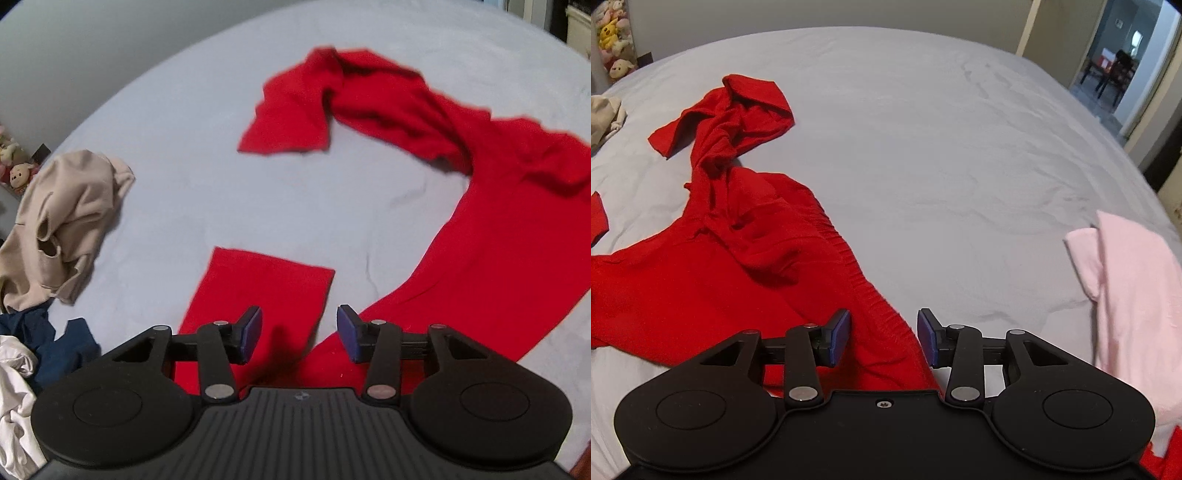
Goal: Fold clothes
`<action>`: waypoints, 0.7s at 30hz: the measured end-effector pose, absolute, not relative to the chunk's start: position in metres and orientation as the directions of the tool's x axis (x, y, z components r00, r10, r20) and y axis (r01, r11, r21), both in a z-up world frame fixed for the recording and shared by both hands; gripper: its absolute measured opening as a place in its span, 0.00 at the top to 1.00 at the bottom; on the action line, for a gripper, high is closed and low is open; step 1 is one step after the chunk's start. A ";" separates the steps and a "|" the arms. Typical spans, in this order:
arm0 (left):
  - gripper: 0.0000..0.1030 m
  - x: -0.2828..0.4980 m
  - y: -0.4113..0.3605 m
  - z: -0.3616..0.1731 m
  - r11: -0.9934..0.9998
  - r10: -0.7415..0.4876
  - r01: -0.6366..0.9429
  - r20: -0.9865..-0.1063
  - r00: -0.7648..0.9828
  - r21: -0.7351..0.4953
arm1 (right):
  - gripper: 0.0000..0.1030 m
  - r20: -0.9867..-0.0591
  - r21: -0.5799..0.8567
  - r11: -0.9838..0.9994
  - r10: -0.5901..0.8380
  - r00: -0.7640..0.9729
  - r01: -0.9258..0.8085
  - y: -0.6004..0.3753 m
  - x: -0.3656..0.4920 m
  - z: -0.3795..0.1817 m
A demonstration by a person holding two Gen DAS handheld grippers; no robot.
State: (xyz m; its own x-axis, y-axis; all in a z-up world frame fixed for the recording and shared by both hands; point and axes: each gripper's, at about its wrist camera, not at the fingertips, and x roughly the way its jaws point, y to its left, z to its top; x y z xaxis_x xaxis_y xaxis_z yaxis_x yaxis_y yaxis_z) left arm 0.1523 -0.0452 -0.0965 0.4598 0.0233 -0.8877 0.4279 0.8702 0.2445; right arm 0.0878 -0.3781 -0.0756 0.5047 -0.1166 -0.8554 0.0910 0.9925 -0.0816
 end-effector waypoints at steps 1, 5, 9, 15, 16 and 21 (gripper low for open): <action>0.58 0.153 -0.045 -0.101 0.870 0.029 0.427 -0.891 0.454 0.247 | 0.63 -0.856 -0.073 0.993 -0.110 0.505 0.092 -0.381 0.092 -0.077; 0.71 0.157 -0.035 -0.115 0.892 0.040 0.388 -0.893 0.448 0.234 | 0.63 -0.850 -0.042 0.996 -0.076 0.522 0.078 -0.385 0.106 -0.077; 0.93 0.165 -0.018 -0.108 0.922 0.042 0.326 -0.891 0.453 0.209 | 0.63 -0.845 -0.035 0.998 -0.055 0.533 0.048 -0.386 0.125 -0.076; 0.96 0.166 0.009 -0.081 0.927 0.112 0.257 -0.856 0.505 0.273 | 0.63 -0.849 -0.043 0.998 -0.058 0.525 0.041 -0.380 0.156 -0.082; 0.96 0.165 0.020 -0.072 0.931 0.140 0.220 -0.843 0.519 0.290 | 0.63 -0.848 -0.055 0.998 -0.066 0.526 0.036 -0.376 0.160 -0.083; 0.96 0.154 0.071 -0.033 0.938 0.259 0.053 -0.793 0.551 0.343 | 0.63 -0.853 -0.090 0.996 -0.083 0.515 0.012 -0.360 0.169 -0.092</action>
State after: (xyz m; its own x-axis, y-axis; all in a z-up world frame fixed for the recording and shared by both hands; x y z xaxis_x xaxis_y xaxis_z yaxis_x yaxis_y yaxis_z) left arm 0.1543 0.0706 -0.0329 0.5509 0.2594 -0.7932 0.0530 0.9377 0.3435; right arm 0.1689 -0.3597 -0.0922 0.5150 -0.0834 -0.8531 0.0116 0.9958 -0.0903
